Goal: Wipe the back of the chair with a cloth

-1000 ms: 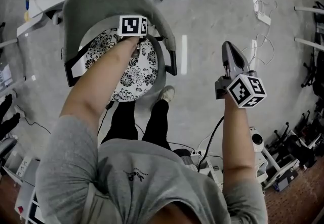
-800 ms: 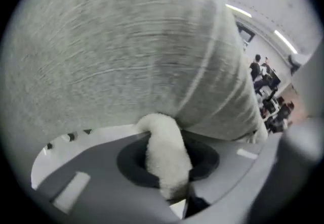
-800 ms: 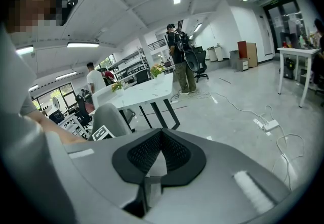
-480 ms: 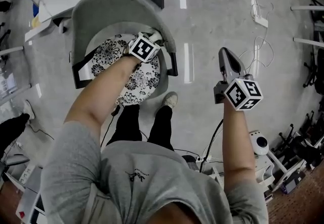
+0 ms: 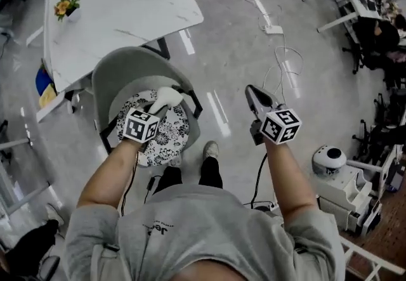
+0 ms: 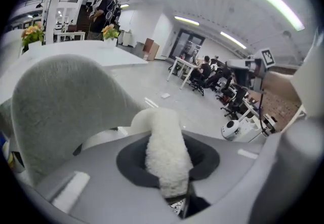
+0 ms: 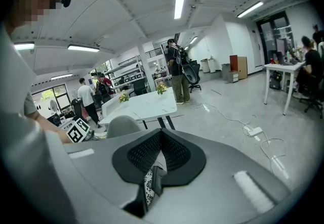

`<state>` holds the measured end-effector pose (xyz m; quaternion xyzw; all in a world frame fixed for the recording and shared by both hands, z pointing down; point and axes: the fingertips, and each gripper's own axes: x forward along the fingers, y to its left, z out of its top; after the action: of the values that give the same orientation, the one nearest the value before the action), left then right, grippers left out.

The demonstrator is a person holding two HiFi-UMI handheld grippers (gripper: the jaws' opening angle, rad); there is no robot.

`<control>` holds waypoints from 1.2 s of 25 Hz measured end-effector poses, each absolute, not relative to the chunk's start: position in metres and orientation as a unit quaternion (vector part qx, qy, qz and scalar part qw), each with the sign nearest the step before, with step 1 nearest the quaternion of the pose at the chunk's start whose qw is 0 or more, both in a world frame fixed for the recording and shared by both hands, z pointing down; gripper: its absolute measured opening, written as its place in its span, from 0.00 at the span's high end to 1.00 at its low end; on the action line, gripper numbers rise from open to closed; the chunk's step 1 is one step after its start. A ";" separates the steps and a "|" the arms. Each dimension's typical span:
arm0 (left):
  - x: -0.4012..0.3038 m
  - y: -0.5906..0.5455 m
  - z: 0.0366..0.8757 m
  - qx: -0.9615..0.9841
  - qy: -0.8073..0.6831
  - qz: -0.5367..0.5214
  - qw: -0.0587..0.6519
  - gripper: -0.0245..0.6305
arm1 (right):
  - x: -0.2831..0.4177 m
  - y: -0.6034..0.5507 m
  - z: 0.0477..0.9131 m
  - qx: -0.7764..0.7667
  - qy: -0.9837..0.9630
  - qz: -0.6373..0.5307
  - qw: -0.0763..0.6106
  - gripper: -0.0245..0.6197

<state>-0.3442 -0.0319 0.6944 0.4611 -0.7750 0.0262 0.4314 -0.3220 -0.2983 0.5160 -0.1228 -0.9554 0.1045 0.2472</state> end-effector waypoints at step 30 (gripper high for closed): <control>0.097 -0.307 0.336 0.814 -0.531 -0.015 0.235 0.75 | 0.333 -0.402 0.262 0.268 -0.957 0.104 0.048 0.96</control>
<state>0.0969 -0.3066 0.3362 0.8142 -0.5309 -0.0153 0.2346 0.3333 -0.4024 0.2618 0.2681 -0.9566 0.1036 0.0477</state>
